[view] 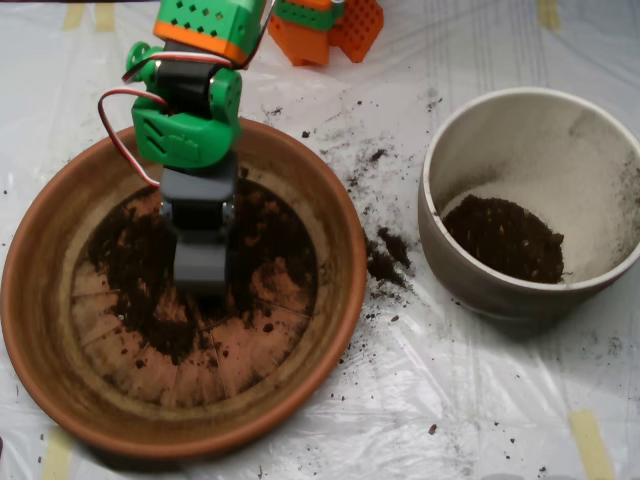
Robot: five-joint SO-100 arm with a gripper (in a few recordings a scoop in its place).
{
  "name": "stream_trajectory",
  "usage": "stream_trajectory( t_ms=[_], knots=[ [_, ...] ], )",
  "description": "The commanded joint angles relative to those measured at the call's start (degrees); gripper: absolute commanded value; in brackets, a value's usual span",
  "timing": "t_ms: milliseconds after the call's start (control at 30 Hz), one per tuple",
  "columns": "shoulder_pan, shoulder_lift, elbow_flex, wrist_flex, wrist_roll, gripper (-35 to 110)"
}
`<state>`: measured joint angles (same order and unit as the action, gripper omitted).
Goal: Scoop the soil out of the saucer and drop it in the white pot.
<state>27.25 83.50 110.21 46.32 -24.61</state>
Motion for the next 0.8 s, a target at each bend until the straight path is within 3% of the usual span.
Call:
stream_trajectory(
  t_ms=[0, 233, 500, 767],
  knots=[
    [0.6, 3.5, 2.5, -0.4, -1.1, 11],
    [0.4, 0.6, -0.7, 2.2, -2.4, 10],
    [0.5, 1.2, 0.7, 2.9, -6.4, 0],
    [2.2, 6.9, -1.1, -6.5, 2.8, -1]
  ],
)
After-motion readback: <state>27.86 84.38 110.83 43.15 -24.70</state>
